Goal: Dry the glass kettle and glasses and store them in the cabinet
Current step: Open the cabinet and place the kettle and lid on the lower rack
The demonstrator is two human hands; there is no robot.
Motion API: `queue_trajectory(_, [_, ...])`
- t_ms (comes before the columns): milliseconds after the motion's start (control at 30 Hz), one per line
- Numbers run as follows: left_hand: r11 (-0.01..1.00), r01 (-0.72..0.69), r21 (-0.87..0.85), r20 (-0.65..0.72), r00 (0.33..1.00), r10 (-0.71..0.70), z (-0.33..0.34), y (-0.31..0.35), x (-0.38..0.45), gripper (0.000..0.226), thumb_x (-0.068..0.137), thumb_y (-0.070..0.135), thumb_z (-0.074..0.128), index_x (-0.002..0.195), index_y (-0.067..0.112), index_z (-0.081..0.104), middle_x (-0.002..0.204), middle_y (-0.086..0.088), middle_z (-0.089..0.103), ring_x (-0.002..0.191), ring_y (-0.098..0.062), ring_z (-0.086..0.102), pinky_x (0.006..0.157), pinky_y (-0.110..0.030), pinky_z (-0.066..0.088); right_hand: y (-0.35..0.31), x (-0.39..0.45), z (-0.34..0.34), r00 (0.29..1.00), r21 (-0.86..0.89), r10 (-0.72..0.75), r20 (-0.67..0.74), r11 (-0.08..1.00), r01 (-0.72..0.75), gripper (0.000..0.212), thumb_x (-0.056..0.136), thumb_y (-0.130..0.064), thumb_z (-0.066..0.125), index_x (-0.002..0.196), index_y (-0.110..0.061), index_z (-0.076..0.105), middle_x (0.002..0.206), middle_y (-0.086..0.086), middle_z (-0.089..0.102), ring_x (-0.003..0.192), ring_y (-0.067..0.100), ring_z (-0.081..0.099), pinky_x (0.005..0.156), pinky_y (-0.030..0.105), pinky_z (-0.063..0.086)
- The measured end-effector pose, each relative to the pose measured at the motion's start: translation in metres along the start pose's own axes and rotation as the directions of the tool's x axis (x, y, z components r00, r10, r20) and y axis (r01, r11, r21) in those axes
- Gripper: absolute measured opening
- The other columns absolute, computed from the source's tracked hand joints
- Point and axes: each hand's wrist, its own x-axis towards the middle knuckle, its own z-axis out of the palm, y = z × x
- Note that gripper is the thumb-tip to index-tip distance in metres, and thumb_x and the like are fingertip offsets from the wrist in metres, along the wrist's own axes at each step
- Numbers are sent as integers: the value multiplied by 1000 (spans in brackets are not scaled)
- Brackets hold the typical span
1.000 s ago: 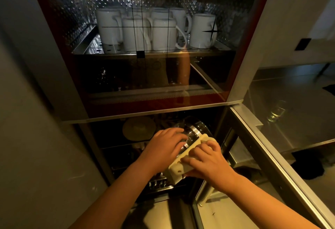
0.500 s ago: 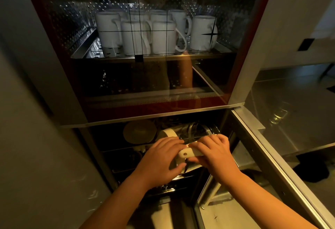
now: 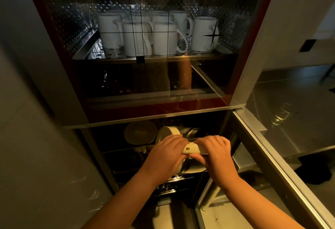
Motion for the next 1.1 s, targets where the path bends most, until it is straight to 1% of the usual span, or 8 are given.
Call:
queue_trajectory(100, [999, -24, 22, -5, 1000, 24, 1, 0, 2, 38, 78, 18, 76, 113, 11, 63, 113, -3, 66, 112, -18, 60, 106, -30, 29, -1, -3, 0, 999, 32, 40, 34, 999, -41, 38, 86, -56, 50, 109, -27, 54, 98, -9, 59, 94, 11, 53, 90, 30, 29])
queue_trajectory(167, [999, -21, 34, 16, 1000, 21, 1, -1, 4, 39, 79, 18, 75, 115, 13, 61, 115, -2, 65, 114, -18, 59, 107, -29, 26, 1, -8, 0, 998, 46, 16, 62, 999, -19, 37, 84, -39, 64, 116, -28, 49, 103, -7, 58, 97, 13, 51, 88, 30, 32])
queue_trajectory(267, [996, -66, 64, 69, 996, 62, 0, -4, 9, 36, 85, 21, 69, 119, 14, 59, 118, -2, 63, 117, -17, 56, 109, -30, 25, 3, -16, -1, 995, 99, -17, 99, 995, 7, 63, 75, -9, 77, 125, -27, 43, 111, -2, 58, 102, 12, 46, 85, 37, 43])
queue_trajectory(400, [978, -169, 126, 113, 981, 155, -3, -4, 17, 42, 76, 15, 77, 115, 12, 62, 112, -3, 66, 109, -17, 60, 106, -33, 27, -2, -23, 5, 999, 152, 44, 4, 987, -44, 70, 68, 5, 78, 122, -23, 43, 105, 4, 61, 98, 9, 43, 79, 42, 47])
queue_trajectory(633, [962, -227, 150, 112, 971, 212, -8, 2, 19, 45, 75, 12, 75, 118, 11, 60, 114, -4, 65, 112, -18, 59, 105, -30, 31, -10, -38, 17, 985, 249, 160, -59, 958, -141, 69, 73, 9, 71, 127, -23, 42, 114, -10, 48, 104, 1, 38, 86, 28, 38])
queue_trajectory(733, [966, -234, 114, 141, 966, 217, -16, 0, 23, 43, 78, 5, 66, 121, 8, 58, 116, -7, 63, 112, -21, 58, 102, -33, 41, -13, -35, 18, 978, 211, 199, -61, 960, -182, 70, 74, 5, 73, 129, -25, 40, 114, -1, 57, 103, 7, 46, 82, 39, 50])
queue_trajectory(967, [954, -264, 140, 153, 958, 242, -25, -5, 25, 49, 76, 2, 70, 123, 7, 57, 118, -9, 62, 114, -23, 57, 106, -33, 32, -8, -31, 15, 996, 90, 6, -85, 996, 2, 89, 55, 6, 85, 129, -16, 40, 122, 11, 55, 96, 29, 64, 73, 43, 57])
queue_trajectory(1100, [936, -330, 121, 209, 931, 301, -29, -10, 30, 48, 78, 9, 73, 123, 11, 56, 119, -4, 61, 115, -17, 55, 108, -32, 35, -1, -33, 19, 989, 10, -136, -56, 991, 137, 76, 67, -13, 73, 133, -24, 36, 140, 5, 37, 114, 15, 49, 84, 31, 48])
